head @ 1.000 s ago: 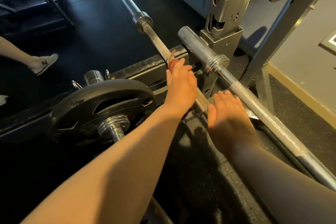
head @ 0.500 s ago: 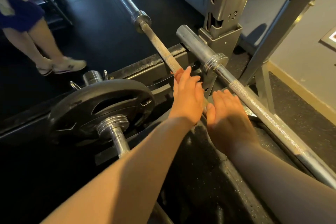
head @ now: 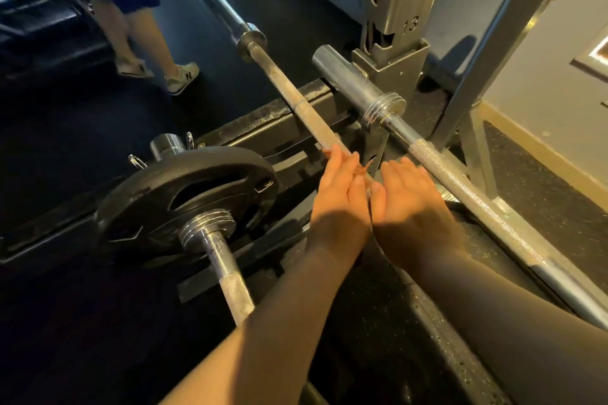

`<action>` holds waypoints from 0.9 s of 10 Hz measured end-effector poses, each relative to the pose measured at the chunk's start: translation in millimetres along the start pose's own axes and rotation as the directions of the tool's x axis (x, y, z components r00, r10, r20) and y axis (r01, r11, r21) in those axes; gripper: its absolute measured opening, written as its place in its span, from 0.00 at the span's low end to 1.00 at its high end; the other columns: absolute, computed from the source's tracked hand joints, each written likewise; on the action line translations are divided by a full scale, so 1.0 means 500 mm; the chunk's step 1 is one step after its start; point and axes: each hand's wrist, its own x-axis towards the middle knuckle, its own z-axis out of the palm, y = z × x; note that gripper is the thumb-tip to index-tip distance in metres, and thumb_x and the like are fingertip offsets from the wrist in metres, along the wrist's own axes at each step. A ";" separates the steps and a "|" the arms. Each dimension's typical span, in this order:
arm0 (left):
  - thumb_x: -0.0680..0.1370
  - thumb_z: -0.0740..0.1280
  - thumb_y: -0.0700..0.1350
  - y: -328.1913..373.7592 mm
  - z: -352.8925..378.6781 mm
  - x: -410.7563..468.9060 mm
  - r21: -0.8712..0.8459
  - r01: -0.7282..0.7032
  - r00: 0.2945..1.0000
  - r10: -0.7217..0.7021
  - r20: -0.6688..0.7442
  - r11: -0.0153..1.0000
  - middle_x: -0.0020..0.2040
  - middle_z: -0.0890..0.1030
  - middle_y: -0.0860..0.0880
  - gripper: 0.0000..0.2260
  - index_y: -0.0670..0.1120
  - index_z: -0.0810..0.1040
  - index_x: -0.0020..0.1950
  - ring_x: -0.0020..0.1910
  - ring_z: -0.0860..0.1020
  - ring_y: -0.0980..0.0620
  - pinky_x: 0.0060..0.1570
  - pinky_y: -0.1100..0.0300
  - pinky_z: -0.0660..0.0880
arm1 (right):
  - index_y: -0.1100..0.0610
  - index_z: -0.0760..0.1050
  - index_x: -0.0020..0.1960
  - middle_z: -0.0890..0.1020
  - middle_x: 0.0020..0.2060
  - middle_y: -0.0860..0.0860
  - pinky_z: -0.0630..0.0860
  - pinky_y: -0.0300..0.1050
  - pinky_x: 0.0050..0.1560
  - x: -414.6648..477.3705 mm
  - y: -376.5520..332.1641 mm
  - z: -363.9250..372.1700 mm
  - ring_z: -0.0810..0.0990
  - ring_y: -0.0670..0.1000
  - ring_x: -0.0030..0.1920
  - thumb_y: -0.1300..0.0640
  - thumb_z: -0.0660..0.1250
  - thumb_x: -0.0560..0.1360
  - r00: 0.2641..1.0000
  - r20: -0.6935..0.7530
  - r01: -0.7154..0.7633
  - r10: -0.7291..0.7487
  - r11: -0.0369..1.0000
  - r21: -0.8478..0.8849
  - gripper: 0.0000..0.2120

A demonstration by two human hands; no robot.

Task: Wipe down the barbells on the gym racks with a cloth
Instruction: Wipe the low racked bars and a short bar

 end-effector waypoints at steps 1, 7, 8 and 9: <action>0.85 0.60 0.46 0.034 -0.059 0.040 -0.012 0.073 0.991 -0.074 -0.108 0.997 0.64 0.74 0.59 0.17 0.56 0.66 0.73 0.60 0.76 0.66 0.63 0.65 0.75 | 0.63 0.69 0.74 0.73 0.72 0.60 0.61 0.58 0.77 0.000 0.008 -0.002 0.66 0.58 0.76 0.47 0.44 0.83 1.000 -0.014 0.017 -0.017 1.000 0.019 0.29; 0.83 0.52 0.47 -0.035 -0.023 0.101 0.117 -0.322 0.945 0.312 0.094 0.939 0.63 0.76 0.48 0.18 0.47 0.81 0.50 0.74 0.65 0.48 0.77 0.46 0.54 | 0.67 0.74 0.63 0.78 0.58 0.66 0.64 0.65 0.72 -0.003 0.009 0.007 0.74 0.67 0.64 0.57 0.37 0.85 0.989 -0.005 0.144 -0.149 0.964 -0.223 0.29; 0.82 0.59 0.40 -0.025 -0.027 0.184 0.010 -0.083 0.996 0.083 -0.041 0.997 0.63 0.76 0.49 0.12 0.49 0.80 0.45 0.69 0.70 0.50 0.73 0.59 0.62 | 0.68 0.68 0.70 0.74 0.65 0.65 0.61 0.60 0.75 0.000 0.012 0.020 0.69 0.65 0.71 0.55 0.30 0.84 0.989 -0.012 0.142 -0.148 0.967 -0.210 0.34; 0.82 0.62 0.36 -0.007 -0.011 0.189 -0.218 0.065 0.993 -0.085 -0.083 0.974 0.63 0.72 0.52 0.12 0.36 0.75 0.64 0.60 0.73 0.67 0.58 0.71 0.73 | 0.67 0.70 0.70 0.75 0.66 0.64 0.63 0.59 0.74 0.005 0.015 0.021 0.69 0.64 0.71 0.54 0.35 0.84 0.995 -0.036 0.084 -0.090 0.986 -0.147 0.31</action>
